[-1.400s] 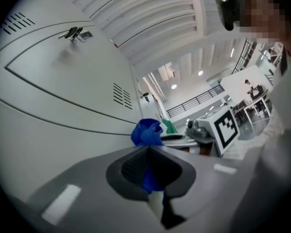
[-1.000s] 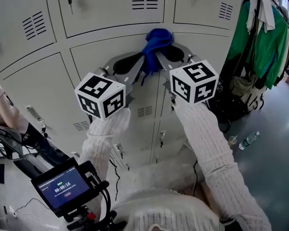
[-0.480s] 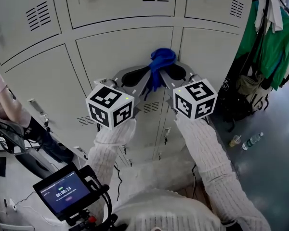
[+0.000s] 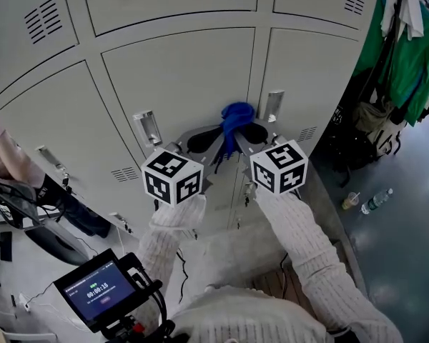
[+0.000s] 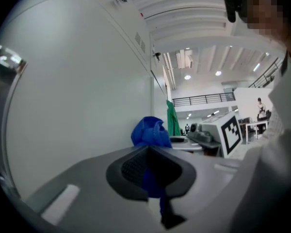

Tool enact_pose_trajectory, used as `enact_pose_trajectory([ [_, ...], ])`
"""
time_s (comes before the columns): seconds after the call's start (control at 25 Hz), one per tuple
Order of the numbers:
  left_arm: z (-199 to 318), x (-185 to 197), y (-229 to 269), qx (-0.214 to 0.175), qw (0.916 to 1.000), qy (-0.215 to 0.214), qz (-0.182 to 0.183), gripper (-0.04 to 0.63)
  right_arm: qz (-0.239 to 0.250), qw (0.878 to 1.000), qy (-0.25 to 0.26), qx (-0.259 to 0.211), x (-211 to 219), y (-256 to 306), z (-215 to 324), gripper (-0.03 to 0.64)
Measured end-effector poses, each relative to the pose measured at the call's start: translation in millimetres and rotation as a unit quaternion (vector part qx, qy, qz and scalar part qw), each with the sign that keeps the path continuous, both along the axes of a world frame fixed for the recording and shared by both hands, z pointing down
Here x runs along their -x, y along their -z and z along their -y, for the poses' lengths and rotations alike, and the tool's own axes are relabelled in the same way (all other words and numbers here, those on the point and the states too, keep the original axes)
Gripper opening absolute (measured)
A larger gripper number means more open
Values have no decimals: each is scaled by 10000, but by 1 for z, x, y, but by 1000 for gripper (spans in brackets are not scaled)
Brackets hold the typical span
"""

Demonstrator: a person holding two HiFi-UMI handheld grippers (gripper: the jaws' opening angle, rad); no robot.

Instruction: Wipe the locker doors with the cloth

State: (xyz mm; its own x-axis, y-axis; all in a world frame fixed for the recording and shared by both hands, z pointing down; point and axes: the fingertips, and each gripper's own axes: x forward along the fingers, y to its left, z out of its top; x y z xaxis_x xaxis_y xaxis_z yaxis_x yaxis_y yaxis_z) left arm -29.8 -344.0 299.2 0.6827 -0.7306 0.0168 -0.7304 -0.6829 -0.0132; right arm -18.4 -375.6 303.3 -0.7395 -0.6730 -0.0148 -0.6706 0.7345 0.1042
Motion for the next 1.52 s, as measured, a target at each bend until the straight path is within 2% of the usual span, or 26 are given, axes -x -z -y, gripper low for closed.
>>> enact_pose_trajectory([
  [0.2, 4, -1, -46, 498, 9987, 39, -31, 1, -171, 9987, -10, 479, -1, -48, 2, 49],
  [0.36, 6, 1, -79, 958, 9951, 34, -241, 0, -308, 9969, -80, 723, 0, -77, 2, 49],
  [0.56, 7, 2, -109, 1300, 9912, 91, -236, 0, -399, 9937, -122, 1037, 0, -108, 3, 49],
  [0.72, 7, 1, -127, 1481, 9882, 156, -356, 0, -457, 9923, -179, 1140, -1, -125, 3, 49],
  [1.0, 5, 3, -160, 1868, 9818, 128, -329, 0, -538, 9864, -257, 1534, -1, -160, 4, 49],
  [1.36, 11, 3, -170, 1948, 9801, 232, -307, 0, -580, 9853, -309, 1575, 0, -168, 5, 49],
  [1.52, 10, 4, -173, 2019, 9785, 277, -313, 0, -625, 9817, -204, 1786, 1, -173, 5, 49],
])
